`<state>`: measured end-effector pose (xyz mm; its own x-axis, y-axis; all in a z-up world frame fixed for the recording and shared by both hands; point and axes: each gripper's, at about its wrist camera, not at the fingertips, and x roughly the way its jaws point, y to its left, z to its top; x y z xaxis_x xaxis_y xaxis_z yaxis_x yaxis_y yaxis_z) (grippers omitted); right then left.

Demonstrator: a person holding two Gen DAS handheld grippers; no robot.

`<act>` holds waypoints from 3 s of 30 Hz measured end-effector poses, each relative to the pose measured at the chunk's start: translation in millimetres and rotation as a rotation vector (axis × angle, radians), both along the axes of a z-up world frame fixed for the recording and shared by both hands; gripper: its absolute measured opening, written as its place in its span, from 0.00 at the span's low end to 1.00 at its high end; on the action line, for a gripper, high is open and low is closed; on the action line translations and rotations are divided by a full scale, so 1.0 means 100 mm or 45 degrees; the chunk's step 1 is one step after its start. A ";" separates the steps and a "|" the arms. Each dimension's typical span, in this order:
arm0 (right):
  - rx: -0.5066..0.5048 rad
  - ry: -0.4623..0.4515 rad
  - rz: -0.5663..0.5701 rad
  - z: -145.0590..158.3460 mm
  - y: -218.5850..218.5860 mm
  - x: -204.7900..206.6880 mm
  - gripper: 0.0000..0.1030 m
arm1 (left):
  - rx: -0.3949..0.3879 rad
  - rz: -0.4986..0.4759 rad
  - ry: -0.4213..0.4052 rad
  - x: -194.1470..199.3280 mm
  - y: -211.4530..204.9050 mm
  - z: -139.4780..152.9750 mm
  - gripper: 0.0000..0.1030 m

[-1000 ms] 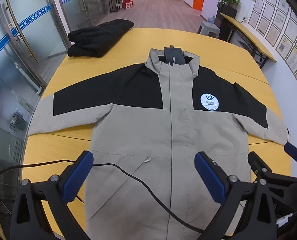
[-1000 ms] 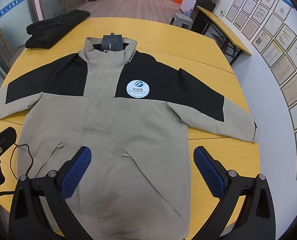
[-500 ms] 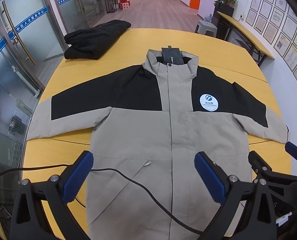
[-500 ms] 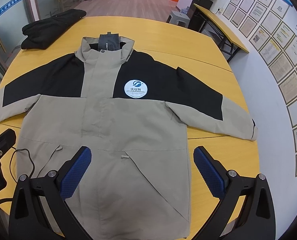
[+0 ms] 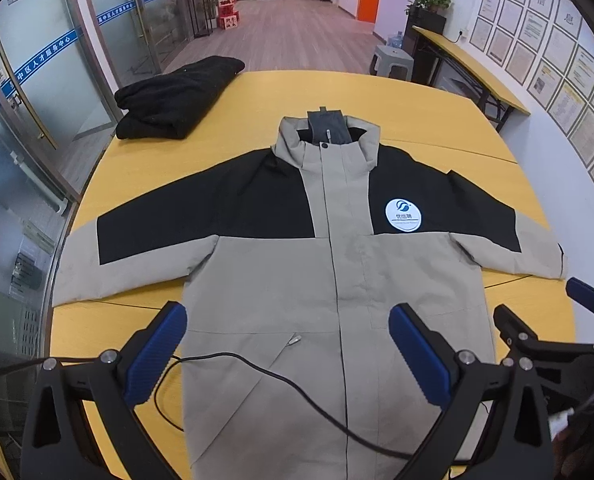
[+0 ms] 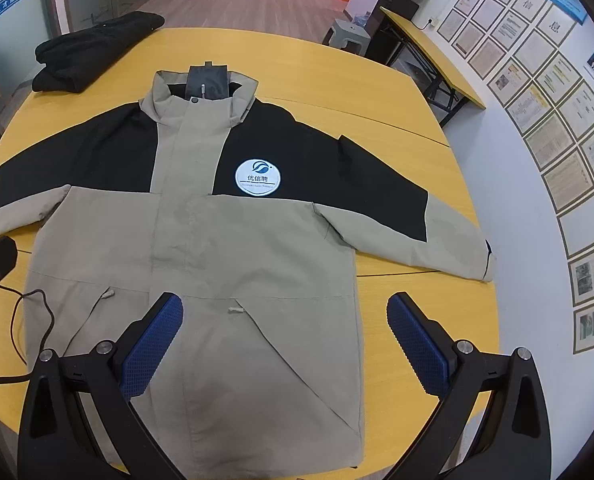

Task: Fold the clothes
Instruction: 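Move both grippers open toward the jacket's sleeves, then grasp the sleeve cuff with the right gripper and lift it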

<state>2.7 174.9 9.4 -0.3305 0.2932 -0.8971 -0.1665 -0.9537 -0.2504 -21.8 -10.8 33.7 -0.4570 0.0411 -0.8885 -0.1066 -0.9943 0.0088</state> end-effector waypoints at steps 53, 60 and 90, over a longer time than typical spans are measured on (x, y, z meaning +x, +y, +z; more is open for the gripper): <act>-0.090 0.546 -0.338 -1.60 3.43 0.31 1.00 | 0.289 -0.726 0.317 -1.56 2.70 -1.98 1.00; -0.074 0.554 -0.674 -1.88 4.97 0.78 1.00 | 0.266 -0.879 0.280 -1.68 3.54 -2.42 1.00; -0.152 0.960 -0.899 -0.97 5.18 1.59 0.03 | 0.121 -1.139 0.202 -1.36 4.16 -2.66 1.00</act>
<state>161.4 692.8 -87.3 -0.6054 0.5610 -0.5646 -0.7707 -0.5902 0.2400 -157.6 404.9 -232.2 -0.3361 0.5084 -0.7928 -0.8424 -0.5387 0.0117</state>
